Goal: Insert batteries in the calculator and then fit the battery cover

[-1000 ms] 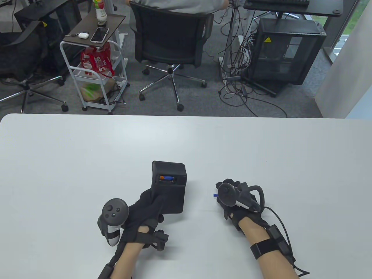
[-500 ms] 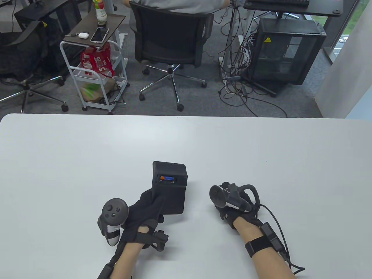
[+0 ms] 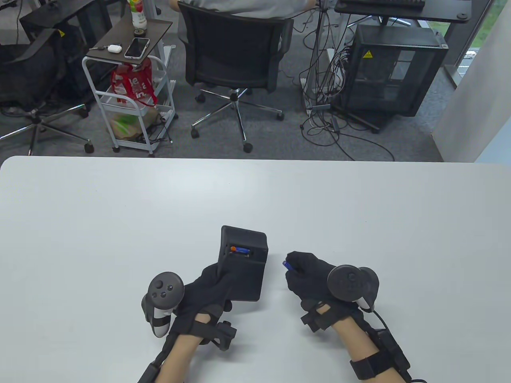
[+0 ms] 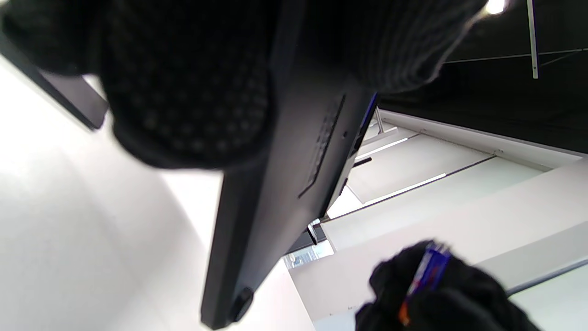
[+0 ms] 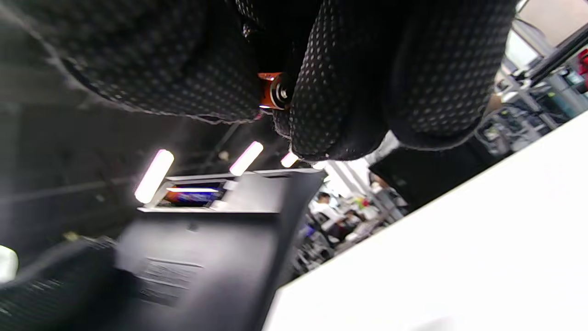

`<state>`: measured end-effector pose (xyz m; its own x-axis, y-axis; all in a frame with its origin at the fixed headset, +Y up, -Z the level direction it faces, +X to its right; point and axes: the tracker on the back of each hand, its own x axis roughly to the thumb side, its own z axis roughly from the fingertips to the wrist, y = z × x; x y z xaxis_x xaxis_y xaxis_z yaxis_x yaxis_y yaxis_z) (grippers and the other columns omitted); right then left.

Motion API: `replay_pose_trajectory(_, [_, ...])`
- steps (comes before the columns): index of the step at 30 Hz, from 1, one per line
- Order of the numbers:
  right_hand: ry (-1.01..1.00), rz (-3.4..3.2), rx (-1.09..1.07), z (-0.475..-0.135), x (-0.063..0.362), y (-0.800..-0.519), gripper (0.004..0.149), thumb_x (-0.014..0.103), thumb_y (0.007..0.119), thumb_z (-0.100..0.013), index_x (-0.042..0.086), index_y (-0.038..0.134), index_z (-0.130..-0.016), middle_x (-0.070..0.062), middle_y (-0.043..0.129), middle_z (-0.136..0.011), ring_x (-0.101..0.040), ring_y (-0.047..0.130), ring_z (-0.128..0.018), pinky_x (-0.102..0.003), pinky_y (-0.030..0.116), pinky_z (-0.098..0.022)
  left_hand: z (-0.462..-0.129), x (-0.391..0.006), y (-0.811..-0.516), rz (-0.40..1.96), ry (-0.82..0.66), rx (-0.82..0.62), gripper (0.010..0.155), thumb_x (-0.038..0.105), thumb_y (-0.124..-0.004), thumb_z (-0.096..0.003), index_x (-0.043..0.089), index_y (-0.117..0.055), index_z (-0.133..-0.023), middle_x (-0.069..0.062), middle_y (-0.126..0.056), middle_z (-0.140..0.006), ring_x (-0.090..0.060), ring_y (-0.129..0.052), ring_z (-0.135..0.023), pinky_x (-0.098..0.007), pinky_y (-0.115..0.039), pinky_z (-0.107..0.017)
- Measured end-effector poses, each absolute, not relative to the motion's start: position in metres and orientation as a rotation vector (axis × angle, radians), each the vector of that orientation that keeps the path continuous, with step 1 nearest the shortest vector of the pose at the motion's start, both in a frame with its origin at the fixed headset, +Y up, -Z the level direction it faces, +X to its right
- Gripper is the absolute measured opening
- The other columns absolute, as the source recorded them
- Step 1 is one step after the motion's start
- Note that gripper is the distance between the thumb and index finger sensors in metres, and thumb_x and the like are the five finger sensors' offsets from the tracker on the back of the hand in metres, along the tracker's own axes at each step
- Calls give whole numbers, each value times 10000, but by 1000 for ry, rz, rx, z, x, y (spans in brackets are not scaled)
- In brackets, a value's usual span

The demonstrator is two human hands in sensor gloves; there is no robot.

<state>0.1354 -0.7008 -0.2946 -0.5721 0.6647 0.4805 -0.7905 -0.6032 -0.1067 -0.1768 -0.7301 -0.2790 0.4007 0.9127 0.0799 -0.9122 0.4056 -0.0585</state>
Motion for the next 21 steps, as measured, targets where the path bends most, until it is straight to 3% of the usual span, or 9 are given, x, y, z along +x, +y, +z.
replay_pose_trajectory(9, [-531, 2278, 607, -271, 118, -689, 483, 209, 952, -397, 102, 822, -851, -226, 864, -783, -336, 1011, -549, -502, 899, -415, -270, -146, -728, 1100, -203, -61, 609, 480, -843, -432, 62, -742, -861, -111, -977, -680, -150, -1085, -218, -411, -919, -308])
replay_pose_trajectory(21, [-728, 2502, 710, -256, 102, -683, 474, 237, 927, -395, 85, 851, -838, -229, 900, -723, -314, 1034, -502, -491, 918, -388, -264, -135, -725, 1081, -236, -74, 609, 478, -844, -430, 60, -741, -861, -113, -978, -677, -148, -1085, -214, -409, -921, -304])
